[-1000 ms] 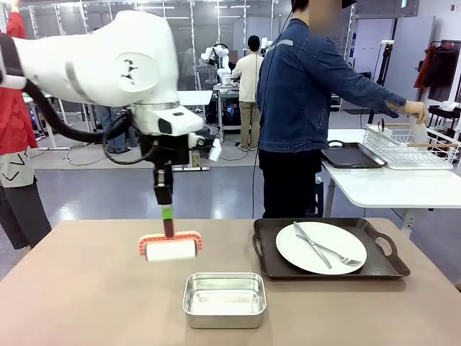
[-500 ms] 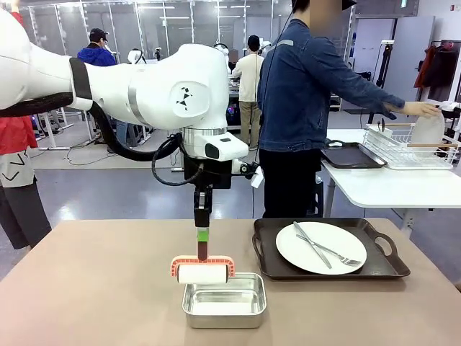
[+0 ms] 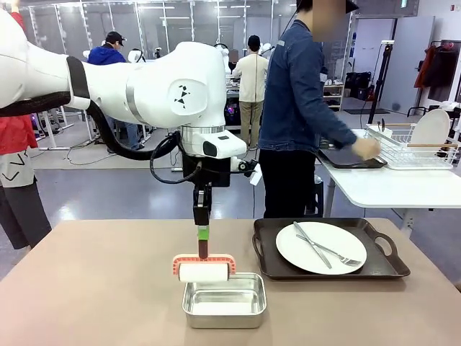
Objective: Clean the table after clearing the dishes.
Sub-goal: Place the Lint Roller back on top of the Airtight Container.
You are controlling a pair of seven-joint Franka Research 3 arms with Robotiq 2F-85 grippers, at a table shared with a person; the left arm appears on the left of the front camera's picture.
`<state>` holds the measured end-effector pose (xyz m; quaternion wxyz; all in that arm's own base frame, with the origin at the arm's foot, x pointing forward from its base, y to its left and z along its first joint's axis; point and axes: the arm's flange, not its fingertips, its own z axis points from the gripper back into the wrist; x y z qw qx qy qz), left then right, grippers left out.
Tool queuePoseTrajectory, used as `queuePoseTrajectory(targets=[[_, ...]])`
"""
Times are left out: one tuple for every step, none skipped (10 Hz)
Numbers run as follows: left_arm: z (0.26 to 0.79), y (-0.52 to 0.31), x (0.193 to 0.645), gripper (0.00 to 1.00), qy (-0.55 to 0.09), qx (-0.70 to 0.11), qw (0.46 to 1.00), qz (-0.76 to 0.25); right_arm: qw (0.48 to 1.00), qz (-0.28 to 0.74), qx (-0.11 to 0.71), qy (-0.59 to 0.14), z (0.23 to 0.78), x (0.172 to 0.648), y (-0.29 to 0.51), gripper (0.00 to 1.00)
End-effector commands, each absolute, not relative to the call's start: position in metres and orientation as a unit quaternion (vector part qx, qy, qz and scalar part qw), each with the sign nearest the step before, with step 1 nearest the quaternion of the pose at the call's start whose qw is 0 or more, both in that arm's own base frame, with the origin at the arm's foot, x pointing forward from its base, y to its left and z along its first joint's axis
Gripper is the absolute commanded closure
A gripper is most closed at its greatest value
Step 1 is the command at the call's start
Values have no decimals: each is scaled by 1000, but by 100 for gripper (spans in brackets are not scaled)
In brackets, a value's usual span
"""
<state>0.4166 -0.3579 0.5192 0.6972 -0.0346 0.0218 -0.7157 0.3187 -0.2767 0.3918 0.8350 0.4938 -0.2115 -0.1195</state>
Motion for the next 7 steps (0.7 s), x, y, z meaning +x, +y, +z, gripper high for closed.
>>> queuePoseTrajectory(targets=[[504, -371, 427, 79, -9, -87, 653, -752, 832, -118, 497, -215, 394, 317, -276, 0], [496, -384, 430, 79, 6, -84, 638, -766, 832, -118, 497, -215, 394, 317, -276, 0], [493, -389, 433, 79, 5, -82, 634, -769, 832, -118, 497, -215, 394, 317, -276, 0], [485, -392, 438, 79, 20, -75, 636, -768, 832, -118, 497, -215, 394, 317, -276, 0], [476, -392, 449, 79, 38, -81, 644, -760, 832, -118, 497, -215, 394, 317, -276, 0], [474, -394, 455, 79, 40, -82, 644, -760, 832, -118, 497, -215, 394, 317, -276, 0], [470, -394, 465, 79, 50, -82, 651, -753, 832, -118, 497, -215, 394, 317, -276, 0]])
